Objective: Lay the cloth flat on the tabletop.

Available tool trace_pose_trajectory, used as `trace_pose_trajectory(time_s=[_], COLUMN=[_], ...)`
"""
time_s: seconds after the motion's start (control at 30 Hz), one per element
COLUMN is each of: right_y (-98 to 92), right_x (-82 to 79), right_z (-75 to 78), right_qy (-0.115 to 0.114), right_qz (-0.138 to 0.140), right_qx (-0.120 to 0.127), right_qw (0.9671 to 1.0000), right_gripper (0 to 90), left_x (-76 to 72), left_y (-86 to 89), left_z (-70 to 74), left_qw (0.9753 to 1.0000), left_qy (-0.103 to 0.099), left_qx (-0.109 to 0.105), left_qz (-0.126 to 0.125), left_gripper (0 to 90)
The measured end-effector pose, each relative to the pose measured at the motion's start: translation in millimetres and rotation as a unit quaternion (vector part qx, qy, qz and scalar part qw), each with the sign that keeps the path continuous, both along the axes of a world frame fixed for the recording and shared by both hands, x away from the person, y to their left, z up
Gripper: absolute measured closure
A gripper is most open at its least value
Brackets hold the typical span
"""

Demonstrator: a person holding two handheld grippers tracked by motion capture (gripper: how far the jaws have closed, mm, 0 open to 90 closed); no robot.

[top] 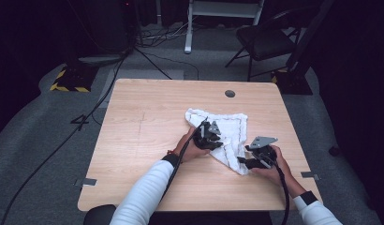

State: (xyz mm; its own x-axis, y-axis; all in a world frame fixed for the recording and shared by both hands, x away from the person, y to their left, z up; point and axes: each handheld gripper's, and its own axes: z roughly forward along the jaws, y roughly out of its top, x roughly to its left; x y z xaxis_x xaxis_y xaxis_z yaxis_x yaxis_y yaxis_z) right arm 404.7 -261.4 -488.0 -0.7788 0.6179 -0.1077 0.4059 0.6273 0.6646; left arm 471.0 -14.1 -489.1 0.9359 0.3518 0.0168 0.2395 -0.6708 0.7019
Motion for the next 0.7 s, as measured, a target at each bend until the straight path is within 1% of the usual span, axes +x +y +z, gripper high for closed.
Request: trace_pose_trajectory(time_s=[0.03,0.07,0.1,0.17,0.27,0.37,0.43,0.57,0.7], right_y=[-1.3,-2.0,-2.5,-3.4,-5.5,-8.3,-10.1,-14.0,-19.2], right_x=[-0.4,-0.5,-1.0,-2.2,-4.6,-7.2,-9.3,-13.5,-17.3], right_z=[-0.6,-1.0,-1.3,-0.6,-0.4,0.0,0.3,1.6,1.9], right_qy=[0.002,0.003,0.006,0.003,0.003,0.004,0.003,0.001,0.001], right_qz=[-0.001,-0.003,-0.005,-0.004,-0.008,-0.011,-0.013,-0.013,-0.017], right_qx=[0.003,0.005,0.008,0.002,0.001,0.000,-0.002,-0.010,-0.012], right_qw=[1.0000,1.0000,0.9999,1.0000,1.0000,0.9999,0.9999,0.9999,0.9998], right_gripper=[39.3,39.5,39.5,39.8,40.0,40.0,39.9,39.3,38.7], left_x=[-0.1,0.5,0.5,-0.1,-4.6,-12.5,-19.4,-34.7,-50.0], left_y=[0.7,2.0,3.9,8.8,20.7,38.4,51.6,75.5,95.3], left_z=[0.4,1.2,2.3,5.8,15.8,26.6,31.8,38.2,41.5], left_qw=[1.0000,1.0000,1.0000,1.0000,0.9998,0.9995,0.9993,0.9993,0.9993], left_qy=[-0.002,-0.005,-0.004,-0.004,-0.010,-0.011,-0.008,-0.008,-0.005], left_qx=[-0.001,0.000,0.000,-0.006,-0.017,-0.029,-0.034,-0.031,-0.029], left_qz=[0.002,0.002,0.003,0.002,0.002,-0.004,-0.010,-0.019,-0.025], left_gripper=[79.9,82.9,83.7,84.4,84.6,84.7,84.6,84.6,84.6])
